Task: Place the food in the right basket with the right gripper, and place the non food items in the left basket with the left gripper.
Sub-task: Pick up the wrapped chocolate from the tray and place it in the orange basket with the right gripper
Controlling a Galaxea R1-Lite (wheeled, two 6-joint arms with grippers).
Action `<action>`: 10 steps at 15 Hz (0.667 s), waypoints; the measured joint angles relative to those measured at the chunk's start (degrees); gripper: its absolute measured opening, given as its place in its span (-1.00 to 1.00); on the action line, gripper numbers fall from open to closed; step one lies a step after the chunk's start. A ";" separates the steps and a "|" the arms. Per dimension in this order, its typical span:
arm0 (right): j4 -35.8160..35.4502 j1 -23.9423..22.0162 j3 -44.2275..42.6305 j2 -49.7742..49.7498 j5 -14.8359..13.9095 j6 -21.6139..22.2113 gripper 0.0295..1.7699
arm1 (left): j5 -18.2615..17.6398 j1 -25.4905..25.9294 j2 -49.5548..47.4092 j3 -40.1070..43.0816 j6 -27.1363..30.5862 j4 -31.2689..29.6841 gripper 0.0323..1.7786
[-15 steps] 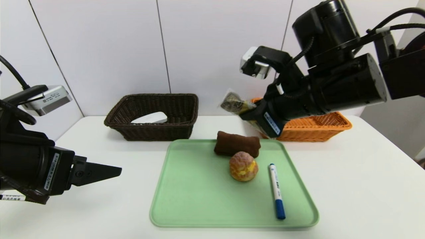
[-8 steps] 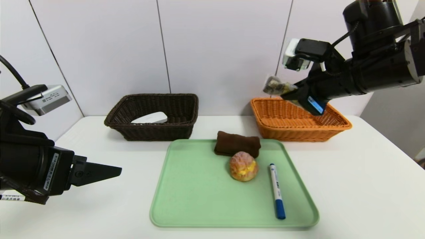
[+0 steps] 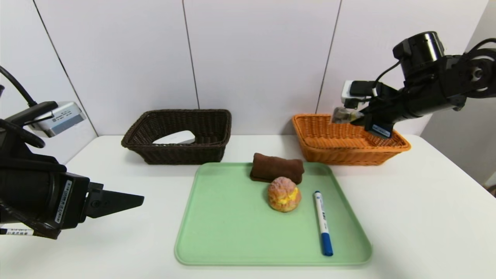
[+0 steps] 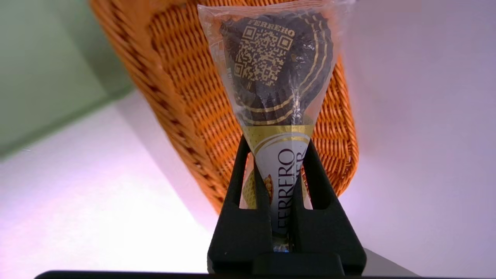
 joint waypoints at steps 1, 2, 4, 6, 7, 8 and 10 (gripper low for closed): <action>-0.72 -0.46 -1.13 1.80 -0.06 -0.23 -0.84 | 0.02 0.00 0.00 0.46 -0.06 -0.02 0.90; -1.66 -0.77 -2.32 3.62 -0.09 -0.37 -0.84 | 0.02 0.00 -0.02 0.89 -0.20 -0.20 0.90; -2.60 -1.40 -4.66 7.19 0.02 -0.37 -0.84 | 0.02 0.02 -0.07 1.63 -0.33 -0.30 0.90; -2.49 -1.73 -7.11 10.15 0.05 -0.06 -0.84 | 0.02 0.06 -0.07 1.99 -0.33 -0.39 0.90; -2.38 -1.82 -8.62 11.64 0.09 0.02 -0.84 | 0.00 0.06 -0.07 2.07 -0.35 -0.39 0.90; -2.29 -1.90 -10.03 12.93 0.11 0.02 -0.84 | 0.02 0.09 -0.02 2.10 -0.35 -0.39 0.90; -2.13 -2.06 -12.59 15.47 0.09 0.05 -0.84 | 0.09 0.09 0.06 2.32 -0.37 -0.55 0.90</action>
